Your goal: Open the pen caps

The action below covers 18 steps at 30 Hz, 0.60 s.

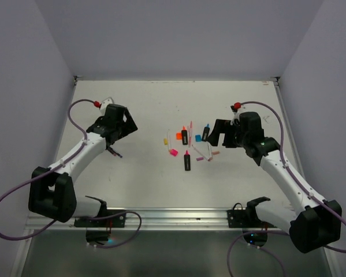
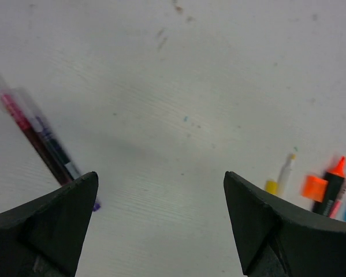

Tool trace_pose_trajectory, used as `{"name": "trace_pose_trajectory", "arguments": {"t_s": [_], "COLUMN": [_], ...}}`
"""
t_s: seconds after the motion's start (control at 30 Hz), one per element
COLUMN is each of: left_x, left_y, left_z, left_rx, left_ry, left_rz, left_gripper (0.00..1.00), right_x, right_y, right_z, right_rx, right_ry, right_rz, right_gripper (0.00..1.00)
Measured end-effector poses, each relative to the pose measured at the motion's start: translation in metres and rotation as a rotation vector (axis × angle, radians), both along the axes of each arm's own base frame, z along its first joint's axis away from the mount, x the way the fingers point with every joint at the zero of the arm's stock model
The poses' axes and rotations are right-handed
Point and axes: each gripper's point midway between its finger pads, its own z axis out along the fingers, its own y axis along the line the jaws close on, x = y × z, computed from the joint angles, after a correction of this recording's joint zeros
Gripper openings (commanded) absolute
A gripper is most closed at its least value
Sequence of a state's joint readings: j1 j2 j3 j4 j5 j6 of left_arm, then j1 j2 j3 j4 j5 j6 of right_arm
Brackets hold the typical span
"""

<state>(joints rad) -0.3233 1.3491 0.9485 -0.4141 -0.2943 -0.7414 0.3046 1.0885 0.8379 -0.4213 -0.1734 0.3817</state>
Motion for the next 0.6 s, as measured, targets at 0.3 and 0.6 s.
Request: {"name": "trace_pose_trajectory", "arguments": {"t_s": [0.3,0.6], "left_x": [-0.007,-0.013], "left_y": [0.083,0.096], "left_z": [-0.059,-0.095], "left_rx": [0.076,0.098], "left_ry": [0.185,0.304], "left_rz": [0.183,0.199], "left_gripper": [0.54,0.47], "right_x": [-0.004,-0.011], "right_y": [-0.001,-0.003], "right_z": [-0.001,-0.014], "right_rx": [0.003,-0.006], "right_ry": [-0.006,0.022], "right_rz": [0.001,0.001], "right_gripper": [0.96,0.96]}}
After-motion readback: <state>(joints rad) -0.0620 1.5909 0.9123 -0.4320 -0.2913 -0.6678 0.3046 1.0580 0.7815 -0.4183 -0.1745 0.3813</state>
